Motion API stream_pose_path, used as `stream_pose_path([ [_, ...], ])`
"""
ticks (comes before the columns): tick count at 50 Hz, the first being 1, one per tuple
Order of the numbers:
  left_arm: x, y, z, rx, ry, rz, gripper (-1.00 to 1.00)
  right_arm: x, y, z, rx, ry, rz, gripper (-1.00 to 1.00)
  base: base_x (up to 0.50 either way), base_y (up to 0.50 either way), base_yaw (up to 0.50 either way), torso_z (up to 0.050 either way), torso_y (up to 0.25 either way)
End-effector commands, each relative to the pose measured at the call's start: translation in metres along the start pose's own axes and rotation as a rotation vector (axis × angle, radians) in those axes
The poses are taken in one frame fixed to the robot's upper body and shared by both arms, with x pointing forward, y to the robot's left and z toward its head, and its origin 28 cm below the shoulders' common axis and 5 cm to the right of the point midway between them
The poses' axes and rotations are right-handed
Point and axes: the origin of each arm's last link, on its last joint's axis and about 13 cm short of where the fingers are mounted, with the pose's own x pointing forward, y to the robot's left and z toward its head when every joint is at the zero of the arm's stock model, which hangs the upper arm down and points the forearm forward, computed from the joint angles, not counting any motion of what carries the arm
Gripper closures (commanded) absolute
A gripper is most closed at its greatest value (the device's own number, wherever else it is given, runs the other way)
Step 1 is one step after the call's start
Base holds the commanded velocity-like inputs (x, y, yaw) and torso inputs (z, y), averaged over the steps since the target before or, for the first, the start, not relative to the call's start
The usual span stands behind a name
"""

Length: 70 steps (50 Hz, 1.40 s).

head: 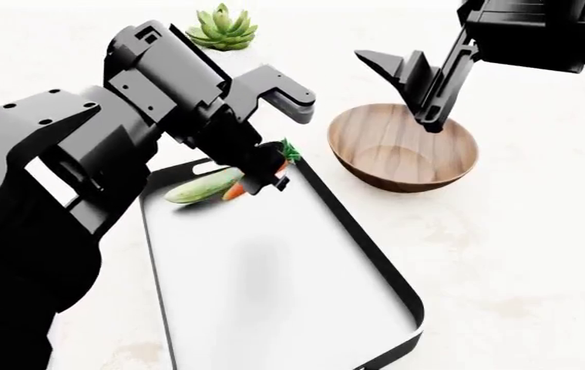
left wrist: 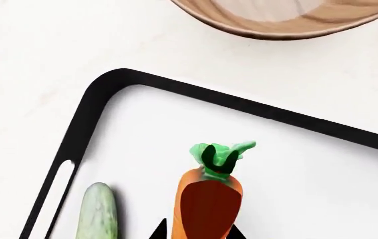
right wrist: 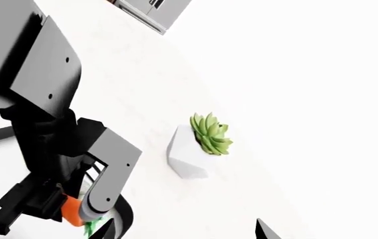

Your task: Place the two vegetables and bowl onto the tray for setting up a vegetable dip station.

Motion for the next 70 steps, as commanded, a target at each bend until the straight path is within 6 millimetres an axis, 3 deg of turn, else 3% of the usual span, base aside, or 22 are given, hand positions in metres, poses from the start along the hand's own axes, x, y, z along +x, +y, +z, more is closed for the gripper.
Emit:
stream_pose_path([
  [1,0.008,0.002,-0.005,-0.020,-0.012,0.014,1.00,0.000,0.001,0.001,0.004,0.004,0.002,-1.00,0.00,0.00,0.00,0.000,0.000],
  [16,0.024,0.001,-0.015,-0.037,0.011,0.020,1.00,-0.001,0.005,-0.003,0.018,0.010,0.002,-1.00,0.00,0.00,0.00,0.000,0.000],
  [38,0.031,0.000,-0.019,-0.035,0.007,0.010,1.00,-0.001,0.007,-0.003,0.023,0.010,0.004,-1.00,0.00,0.00,0.00,0.000,0.000],
  [39,0.032,0.000,-0.019,-0.034,0.006,0.012,-1.00,-0.001,0.007,-0.003,0.023,0.010,0.003,-1.00,0.00,0.00,0.00,0.000,0.000],
  [57,0.032,0.004,-0.020,-0.016,0.003,0.040,-1.00,-0.001,0.008,-0.004,0.026,0.010,0.003,-1.00,0.00,0.00,0.00,0.000,0.000],
  [64,-0.007,0.024,0.002,0.109,-0.087,0.071,-1.00,-0.004,0.009,-0.008,0.033,0.020,-0.001,-1.00,0.00,0.00,0.00,0.000,0.000],
  [70,-0.060,0.039,0.019,0.142,-0.239,0.060,-1.00,-0.006,0.008,-0.009,0.034,0.030,-0.002,-1.00,0.00,0.00,0.00,0.000,0.000],
])
